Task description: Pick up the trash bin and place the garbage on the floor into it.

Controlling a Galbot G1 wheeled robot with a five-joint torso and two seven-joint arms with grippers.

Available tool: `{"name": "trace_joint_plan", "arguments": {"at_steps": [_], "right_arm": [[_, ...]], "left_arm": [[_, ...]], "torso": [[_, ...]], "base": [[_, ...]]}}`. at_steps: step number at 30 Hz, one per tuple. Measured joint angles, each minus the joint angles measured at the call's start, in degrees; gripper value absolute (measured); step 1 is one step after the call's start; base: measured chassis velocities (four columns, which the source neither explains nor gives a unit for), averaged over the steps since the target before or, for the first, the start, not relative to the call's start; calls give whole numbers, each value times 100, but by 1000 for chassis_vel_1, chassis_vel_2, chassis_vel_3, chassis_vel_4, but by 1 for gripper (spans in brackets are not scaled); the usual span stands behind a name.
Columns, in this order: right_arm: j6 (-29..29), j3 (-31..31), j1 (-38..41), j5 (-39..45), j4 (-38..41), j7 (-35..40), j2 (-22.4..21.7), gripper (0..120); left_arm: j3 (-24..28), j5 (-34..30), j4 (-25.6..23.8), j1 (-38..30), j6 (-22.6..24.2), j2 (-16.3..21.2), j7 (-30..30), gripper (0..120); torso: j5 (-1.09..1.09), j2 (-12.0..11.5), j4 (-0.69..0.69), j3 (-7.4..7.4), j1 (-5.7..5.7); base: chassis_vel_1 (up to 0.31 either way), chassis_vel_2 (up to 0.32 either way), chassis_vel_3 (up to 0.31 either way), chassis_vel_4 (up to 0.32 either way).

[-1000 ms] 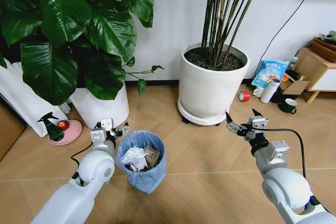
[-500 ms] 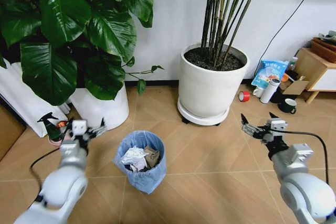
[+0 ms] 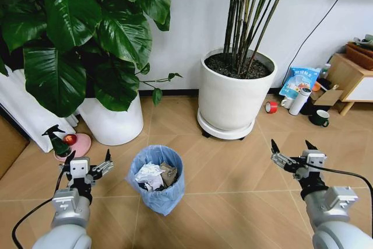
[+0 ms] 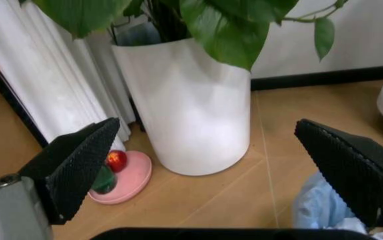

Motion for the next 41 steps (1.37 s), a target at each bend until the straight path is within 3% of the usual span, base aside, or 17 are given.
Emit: {"name": "trace_joint_plan", "arguments": {"at_steps": [41], "right_arm": [[91,19,-122,-89,32,-5,6,100]], "left_arm": [[58,-11,-23,-5,28,-15,-49,100]], "torso": [[1,0,1,1,1]], "base": [[0,0,0,0]]}}
